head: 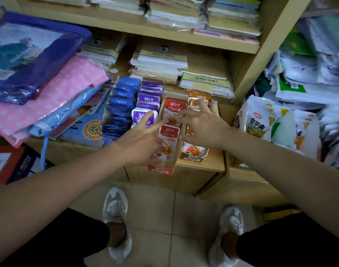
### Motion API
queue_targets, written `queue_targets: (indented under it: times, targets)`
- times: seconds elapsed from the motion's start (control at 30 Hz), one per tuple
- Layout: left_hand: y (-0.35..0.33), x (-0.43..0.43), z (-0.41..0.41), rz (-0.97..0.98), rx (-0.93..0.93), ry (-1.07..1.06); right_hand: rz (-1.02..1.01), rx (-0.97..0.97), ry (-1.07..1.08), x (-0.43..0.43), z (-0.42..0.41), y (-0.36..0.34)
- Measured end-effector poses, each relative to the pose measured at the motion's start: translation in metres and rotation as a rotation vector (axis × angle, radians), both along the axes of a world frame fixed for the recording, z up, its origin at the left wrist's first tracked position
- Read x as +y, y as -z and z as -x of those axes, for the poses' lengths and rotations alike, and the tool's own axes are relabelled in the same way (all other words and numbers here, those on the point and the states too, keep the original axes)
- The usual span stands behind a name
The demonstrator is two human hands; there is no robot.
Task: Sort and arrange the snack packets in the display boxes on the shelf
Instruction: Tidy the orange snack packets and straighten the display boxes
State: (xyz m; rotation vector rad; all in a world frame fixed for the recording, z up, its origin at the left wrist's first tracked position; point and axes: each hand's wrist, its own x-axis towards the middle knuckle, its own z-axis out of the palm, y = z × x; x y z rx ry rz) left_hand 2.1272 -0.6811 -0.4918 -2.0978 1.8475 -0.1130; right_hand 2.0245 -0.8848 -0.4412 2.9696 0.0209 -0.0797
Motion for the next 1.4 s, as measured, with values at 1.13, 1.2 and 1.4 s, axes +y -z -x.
queue_targets:
  times: [1.13,1.2,1.4]
  targets:
    - [-0.024,-0.06,-0.016,0.137,0.144,-0.261,-0.333,-0.062,0.067,-0.019,-0.002,0.01]
    - [-0.024,-0.059,-0.018,0.22,0.182,-0.283,-0.352,-0.065,0.065,-0.019,-0.002,0.01]
    - [-0.041,-0.054,-0.024,0.464,0.319,-0.317,-0.496,-0.192,0.065,-0.021,-0.002,0.017]
